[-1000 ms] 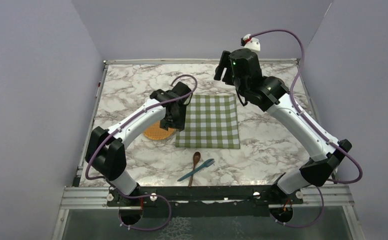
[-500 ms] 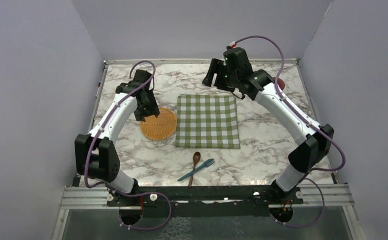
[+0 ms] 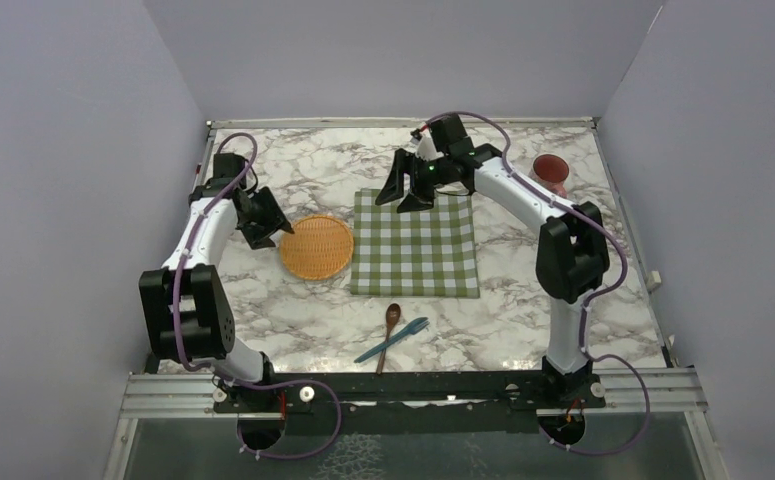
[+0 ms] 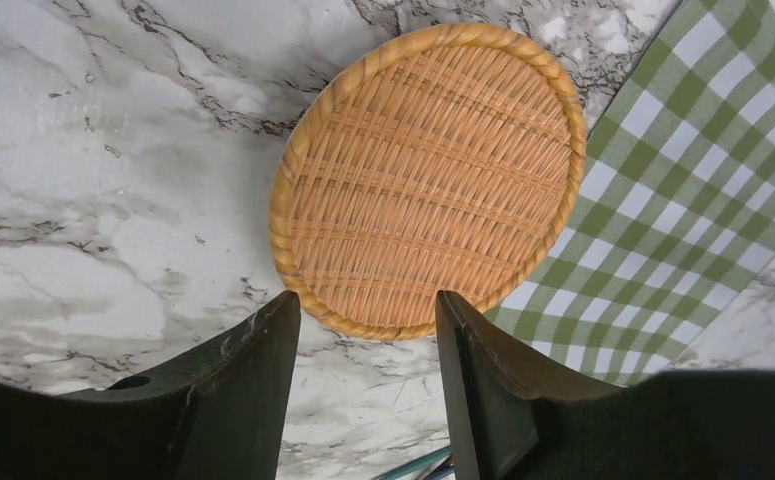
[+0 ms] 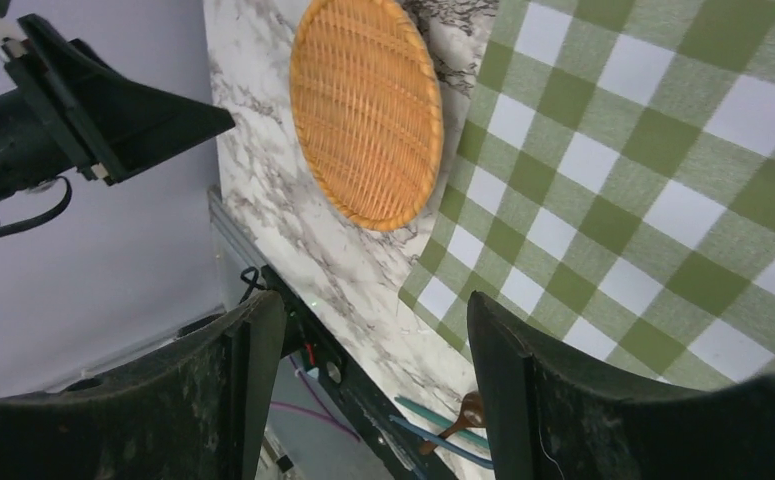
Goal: Set the dinner table for one person
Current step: Place the fork at the center of the board, then pick up the plate at the center of the board.
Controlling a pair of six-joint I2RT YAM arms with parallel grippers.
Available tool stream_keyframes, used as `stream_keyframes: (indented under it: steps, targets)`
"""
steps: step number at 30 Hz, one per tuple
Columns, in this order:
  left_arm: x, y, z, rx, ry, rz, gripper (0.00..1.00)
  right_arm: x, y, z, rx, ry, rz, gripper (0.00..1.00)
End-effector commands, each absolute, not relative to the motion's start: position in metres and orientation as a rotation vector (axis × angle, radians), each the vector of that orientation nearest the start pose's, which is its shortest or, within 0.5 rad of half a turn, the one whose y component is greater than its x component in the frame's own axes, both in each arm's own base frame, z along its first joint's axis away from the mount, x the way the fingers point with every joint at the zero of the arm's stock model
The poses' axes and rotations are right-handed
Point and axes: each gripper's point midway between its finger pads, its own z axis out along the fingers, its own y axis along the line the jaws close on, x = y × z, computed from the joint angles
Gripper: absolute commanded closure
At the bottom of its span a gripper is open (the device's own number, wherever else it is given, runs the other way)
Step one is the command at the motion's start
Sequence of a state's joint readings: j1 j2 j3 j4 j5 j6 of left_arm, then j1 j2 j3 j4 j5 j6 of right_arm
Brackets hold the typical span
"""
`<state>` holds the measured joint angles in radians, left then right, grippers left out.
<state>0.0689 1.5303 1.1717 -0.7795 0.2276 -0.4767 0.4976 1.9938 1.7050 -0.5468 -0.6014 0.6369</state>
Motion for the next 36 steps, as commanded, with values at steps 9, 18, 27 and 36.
stream_keyframes:
  steps: [9, 18, 27, 36]
  targets:
    - [0.349, -0.041, 0.110, -0.592, 2.495, -0.777, 0.46, 0.362, 0.368, 0.152, -0.405, 2.555, 1.521, 0.26]
    - [0.349, -0.017, 0.089, -0.604, 2.530, -0.657, 0.47, 0.369, 0.374, 0.124, -0.395, 2.617, 1.551, 0.26]
    - [0.351, -0.004, 0.063, -0.648, 2.585, -0.578, 0.44, 0.369, 0.385, 0.103, -0.422, 2.669, 1.555, 0.27]
    - [0.357, -0.005, 0.057, -0.656, 2.593, -0.605, 0.45, 0.356, 0.398, 0.075, -0.449, 2.747, 1.552, 0.30]
